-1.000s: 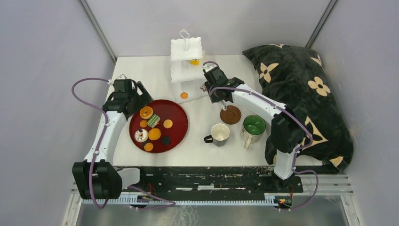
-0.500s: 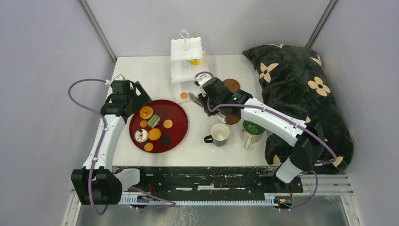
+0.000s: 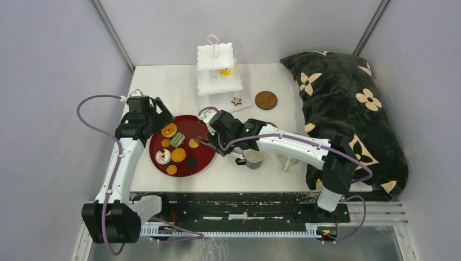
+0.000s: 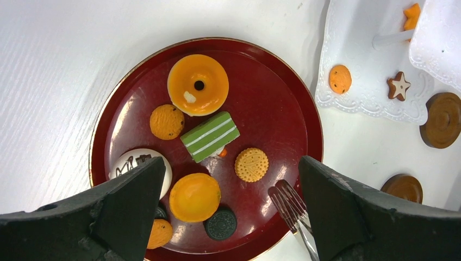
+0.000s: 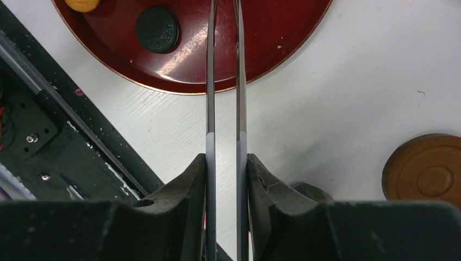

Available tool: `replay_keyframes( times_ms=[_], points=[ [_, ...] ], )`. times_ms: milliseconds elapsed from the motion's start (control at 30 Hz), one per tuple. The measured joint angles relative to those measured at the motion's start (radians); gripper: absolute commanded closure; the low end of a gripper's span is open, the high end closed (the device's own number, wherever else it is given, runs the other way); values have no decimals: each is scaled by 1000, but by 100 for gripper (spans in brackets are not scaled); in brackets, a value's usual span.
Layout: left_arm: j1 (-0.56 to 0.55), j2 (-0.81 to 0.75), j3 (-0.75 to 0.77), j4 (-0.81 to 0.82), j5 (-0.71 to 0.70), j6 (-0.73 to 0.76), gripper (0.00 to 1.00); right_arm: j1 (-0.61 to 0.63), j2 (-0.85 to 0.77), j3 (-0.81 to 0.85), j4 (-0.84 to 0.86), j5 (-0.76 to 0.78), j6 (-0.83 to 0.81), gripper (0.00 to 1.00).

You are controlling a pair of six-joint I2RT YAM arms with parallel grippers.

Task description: Serve the afternoon tea

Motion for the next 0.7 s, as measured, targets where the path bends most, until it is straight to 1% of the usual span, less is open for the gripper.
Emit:
replay_keyframes(
  times_ms=[200, 467, 700],
  points=[
    [0, -20, -3, -14, -3, 0, 1, 2, 66, 19, 8, 2, 0, 62],
    [0, -23, -13, -16, -16, 0, 1, 2, 72, 21, 14, 2, -1, 56],
    [0, -18, -13, -15, -16, 0, 1, 4, 72, 13, 27, 6, -1, 54]
  ],
)
